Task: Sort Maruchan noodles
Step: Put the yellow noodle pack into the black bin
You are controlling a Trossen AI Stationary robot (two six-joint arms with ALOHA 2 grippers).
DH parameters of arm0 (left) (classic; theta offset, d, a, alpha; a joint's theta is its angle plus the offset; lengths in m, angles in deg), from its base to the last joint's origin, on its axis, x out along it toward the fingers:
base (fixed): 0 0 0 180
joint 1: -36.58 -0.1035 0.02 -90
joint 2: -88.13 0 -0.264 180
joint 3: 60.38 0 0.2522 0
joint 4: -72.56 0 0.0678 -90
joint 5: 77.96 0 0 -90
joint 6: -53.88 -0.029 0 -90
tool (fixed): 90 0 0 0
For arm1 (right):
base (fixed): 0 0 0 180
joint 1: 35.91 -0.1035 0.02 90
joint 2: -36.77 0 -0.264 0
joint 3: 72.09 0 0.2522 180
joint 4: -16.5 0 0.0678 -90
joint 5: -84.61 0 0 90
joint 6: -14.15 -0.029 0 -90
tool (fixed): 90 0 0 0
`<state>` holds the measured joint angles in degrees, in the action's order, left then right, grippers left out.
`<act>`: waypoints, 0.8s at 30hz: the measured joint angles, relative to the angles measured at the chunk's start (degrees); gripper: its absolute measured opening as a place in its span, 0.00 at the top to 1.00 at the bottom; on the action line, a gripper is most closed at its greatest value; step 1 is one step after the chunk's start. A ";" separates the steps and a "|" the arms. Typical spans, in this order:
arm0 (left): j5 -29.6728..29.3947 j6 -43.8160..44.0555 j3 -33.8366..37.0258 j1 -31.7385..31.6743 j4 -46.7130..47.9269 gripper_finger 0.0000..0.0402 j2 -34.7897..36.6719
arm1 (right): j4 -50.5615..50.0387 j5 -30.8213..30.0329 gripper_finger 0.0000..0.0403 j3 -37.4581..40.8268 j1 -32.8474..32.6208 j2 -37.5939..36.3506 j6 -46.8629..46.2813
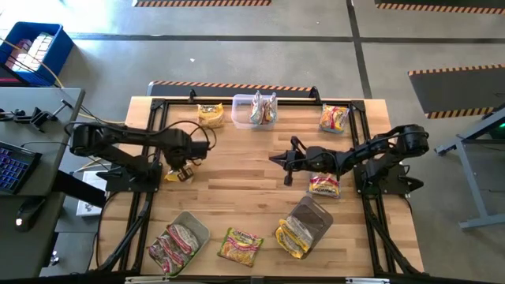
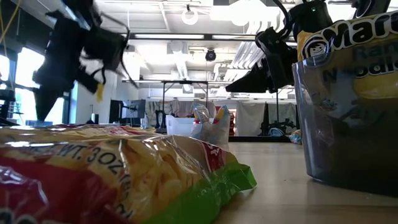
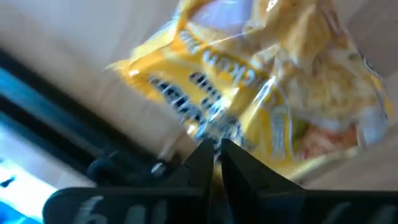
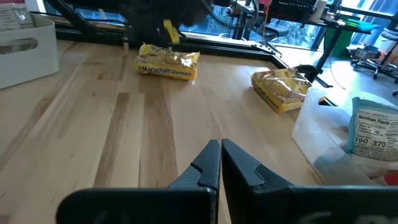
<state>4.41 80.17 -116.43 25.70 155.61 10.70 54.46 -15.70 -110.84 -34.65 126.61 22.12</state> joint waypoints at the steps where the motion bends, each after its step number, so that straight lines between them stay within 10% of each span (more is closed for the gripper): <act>1: 0.21 -0.01 1.58 -0.26 -2.10 0.95 -0.04 | -0.01 0.02 1.00 0.00 0.00 0.00 0.00; 24: 1.30 -22.64 0.58 2.03 -46.62 1.00 -5.77 | -0.04 0.00 1.00 0.00 -0.04 0.00 -0.20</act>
<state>5.72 57.52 -115.86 27.73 108.99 4.93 54.42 -15.70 -110.84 -34.70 126.61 21.92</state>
